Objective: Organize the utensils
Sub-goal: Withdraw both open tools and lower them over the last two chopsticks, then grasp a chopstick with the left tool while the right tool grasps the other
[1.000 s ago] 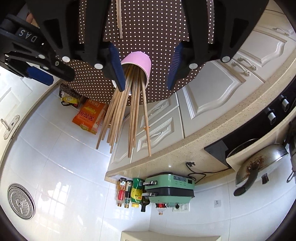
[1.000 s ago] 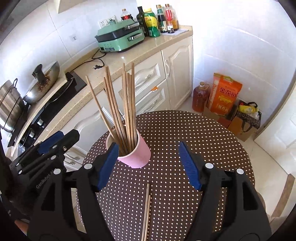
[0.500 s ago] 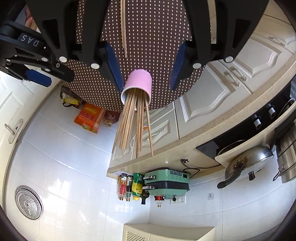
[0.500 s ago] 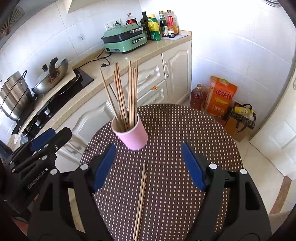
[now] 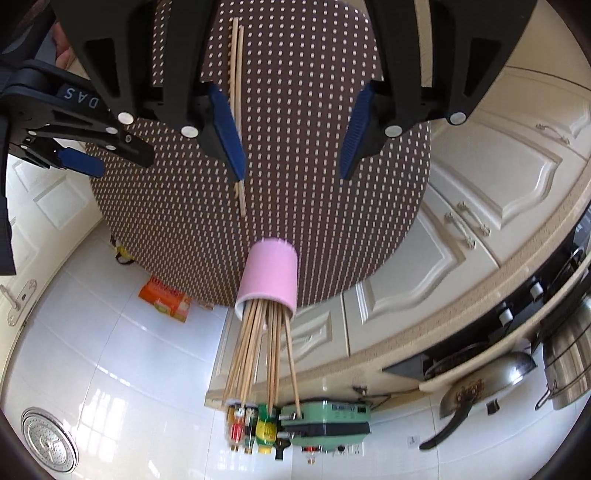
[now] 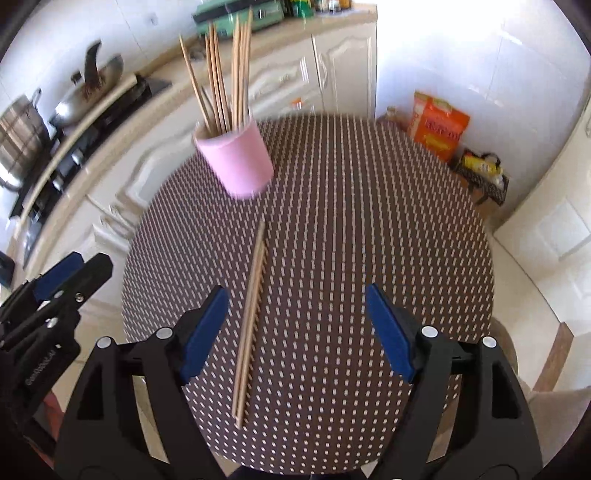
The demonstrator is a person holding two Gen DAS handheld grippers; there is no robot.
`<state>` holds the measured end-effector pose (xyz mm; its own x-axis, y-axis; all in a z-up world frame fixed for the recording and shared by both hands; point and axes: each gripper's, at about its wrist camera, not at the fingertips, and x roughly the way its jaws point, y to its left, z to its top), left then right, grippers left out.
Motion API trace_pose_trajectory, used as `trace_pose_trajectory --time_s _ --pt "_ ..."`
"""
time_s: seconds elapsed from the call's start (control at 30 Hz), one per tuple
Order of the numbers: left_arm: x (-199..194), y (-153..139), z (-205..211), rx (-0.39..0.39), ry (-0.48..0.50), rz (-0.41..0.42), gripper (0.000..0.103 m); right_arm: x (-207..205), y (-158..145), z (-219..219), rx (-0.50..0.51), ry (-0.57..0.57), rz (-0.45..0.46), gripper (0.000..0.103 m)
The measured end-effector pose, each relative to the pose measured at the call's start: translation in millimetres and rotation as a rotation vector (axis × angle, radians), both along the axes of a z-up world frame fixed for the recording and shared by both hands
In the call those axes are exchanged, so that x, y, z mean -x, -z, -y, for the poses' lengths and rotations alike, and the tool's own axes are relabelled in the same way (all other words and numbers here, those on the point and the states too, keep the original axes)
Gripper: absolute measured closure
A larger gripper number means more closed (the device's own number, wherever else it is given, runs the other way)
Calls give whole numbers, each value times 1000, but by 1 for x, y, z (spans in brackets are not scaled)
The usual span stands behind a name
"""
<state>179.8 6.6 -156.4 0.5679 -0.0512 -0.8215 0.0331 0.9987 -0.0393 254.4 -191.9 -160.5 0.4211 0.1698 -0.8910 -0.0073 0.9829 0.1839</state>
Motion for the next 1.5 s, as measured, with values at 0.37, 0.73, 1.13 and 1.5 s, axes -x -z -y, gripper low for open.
trace_pose_trajectory --time_s 0.37,0.73,1.13,1.5 --pt "3 75 -28 -11 -42 -170 50 -9 78 -40 82 -76 -149 27" --pt "-21 102 -50 -22 -51 -246 50 -39 106 -61 119 -33 -189 26" --pt "-49 114 -26 55 29 -305 50 -59 93 -82 90 -47 -193 97" --pt "-80 138 52 41 180 -411 50 -68 75 15 -103 168 -195 97"
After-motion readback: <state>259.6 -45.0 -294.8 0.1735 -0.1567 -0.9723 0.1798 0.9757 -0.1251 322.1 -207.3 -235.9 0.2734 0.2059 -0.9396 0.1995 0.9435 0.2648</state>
